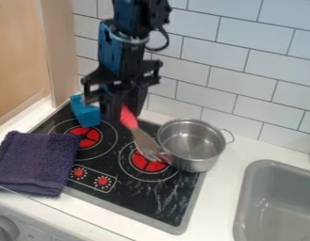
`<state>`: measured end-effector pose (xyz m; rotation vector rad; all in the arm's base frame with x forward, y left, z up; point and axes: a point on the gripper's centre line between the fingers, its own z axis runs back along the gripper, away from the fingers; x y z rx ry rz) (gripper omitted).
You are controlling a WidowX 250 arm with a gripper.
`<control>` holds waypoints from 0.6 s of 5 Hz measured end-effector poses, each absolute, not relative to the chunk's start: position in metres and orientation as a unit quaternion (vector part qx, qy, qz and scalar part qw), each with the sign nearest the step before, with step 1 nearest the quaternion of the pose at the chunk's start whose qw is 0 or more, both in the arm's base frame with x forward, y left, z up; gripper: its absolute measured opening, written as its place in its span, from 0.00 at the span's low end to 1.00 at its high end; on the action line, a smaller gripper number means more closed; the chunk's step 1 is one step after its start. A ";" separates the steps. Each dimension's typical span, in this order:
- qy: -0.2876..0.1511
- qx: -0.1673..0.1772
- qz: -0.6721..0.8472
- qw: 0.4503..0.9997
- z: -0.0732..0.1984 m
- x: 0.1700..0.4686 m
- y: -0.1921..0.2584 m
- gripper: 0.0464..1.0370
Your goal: Moved the red fork from the side of the right burner into between the two burner
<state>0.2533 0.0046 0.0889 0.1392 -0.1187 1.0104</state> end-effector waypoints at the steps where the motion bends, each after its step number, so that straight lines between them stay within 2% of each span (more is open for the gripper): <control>1: -0.067 0.061 0.412 0.907 0.086 0.269 0.003 0.30; 2: -0.081 0.056 0.374 0.922 0.085 0.279 0.010 0.29; 3: -0.075 0.051 0.352 0.932 0.079 0.291 0.021 0.29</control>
